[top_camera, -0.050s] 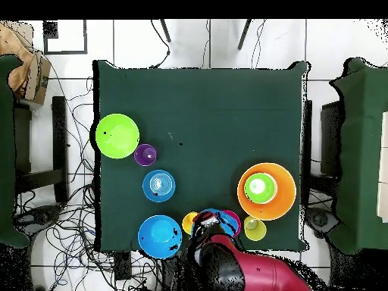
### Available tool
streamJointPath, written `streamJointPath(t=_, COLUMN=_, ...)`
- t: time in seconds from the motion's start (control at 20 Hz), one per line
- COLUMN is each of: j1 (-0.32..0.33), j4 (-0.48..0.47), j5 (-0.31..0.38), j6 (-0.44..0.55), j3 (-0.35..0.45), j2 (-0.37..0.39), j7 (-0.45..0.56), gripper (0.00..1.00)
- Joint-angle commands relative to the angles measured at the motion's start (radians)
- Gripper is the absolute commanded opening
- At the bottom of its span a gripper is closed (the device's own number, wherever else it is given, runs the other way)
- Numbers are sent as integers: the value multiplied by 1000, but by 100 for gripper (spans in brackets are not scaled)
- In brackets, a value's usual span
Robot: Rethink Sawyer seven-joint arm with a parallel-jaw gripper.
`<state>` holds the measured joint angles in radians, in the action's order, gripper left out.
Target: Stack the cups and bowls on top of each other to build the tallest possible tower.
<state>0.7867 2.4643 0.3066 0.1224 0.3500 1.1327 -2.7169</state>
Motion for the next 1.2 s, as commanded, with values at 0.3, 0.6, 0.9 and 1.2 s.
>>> streamJointPath(t=0.3, j1=178, j4=56, j5=70, j6=113, j3=250, j2=18, j7=207, gripper=0)
streamJointPath(t=0.6, j1=280, j4=18, j5=142, j6=144, j3=289, j2=-18, j7=243, gripper=0)
streamJointPath(t=0.9, j1=374, j4=-50, j5=253, j6=183, j3=311, j2=-87, j7=275, gripper=0)
streamJointPath(t=1.2, j1=435, j4=-100, j5=302, j6=224, j3=349, j2=-134, j7=271, gripper=0)
